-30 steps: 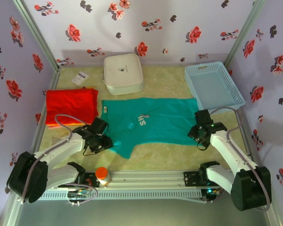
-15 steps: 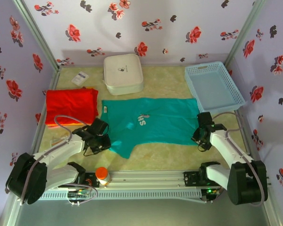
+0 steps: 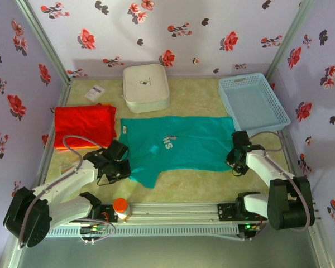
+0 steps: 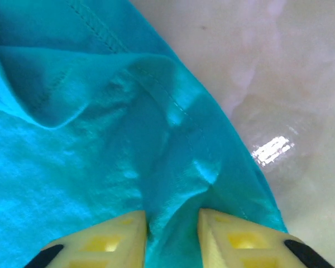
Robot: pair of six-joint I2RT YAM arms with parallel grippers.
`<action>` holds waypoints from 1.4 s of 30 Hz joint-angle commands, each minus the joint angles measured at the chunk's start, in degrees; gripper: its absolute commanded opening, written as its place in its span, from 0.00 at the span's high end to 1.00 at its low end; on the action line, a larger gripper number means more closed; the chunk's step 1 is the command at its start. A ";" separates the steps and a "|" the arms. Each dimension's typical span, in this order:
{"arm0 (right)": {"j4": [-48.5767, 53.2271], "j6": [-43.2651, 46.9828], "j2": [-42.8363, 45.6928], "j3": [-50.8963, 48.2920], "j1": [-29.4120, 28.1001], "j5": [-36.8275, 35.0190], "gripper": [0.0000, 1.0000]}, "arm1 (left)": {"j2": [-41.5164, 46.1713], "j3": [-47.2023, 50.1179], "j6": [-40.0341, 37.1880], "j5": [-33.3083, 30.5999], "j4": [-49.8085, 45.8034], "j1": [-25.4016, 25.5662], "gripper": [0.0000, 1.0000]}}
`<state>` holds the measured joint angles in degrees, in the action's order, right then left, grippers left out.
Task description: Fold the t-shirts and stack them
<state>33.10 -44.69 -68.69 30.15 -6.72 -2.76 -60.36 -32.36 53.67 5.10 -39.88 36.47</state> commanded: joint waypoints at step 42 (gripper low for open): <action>4.29 13.87 -13.49 21.67 4.36 5.06 0.28 | -38.78 -47.27 -25.47 7.60 -8.89 -19.41 0.99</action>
<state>35.90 -32.51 -85.32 53.19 -2.61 2.96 -96.77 -76.18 30.94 11.29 -48.49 17.96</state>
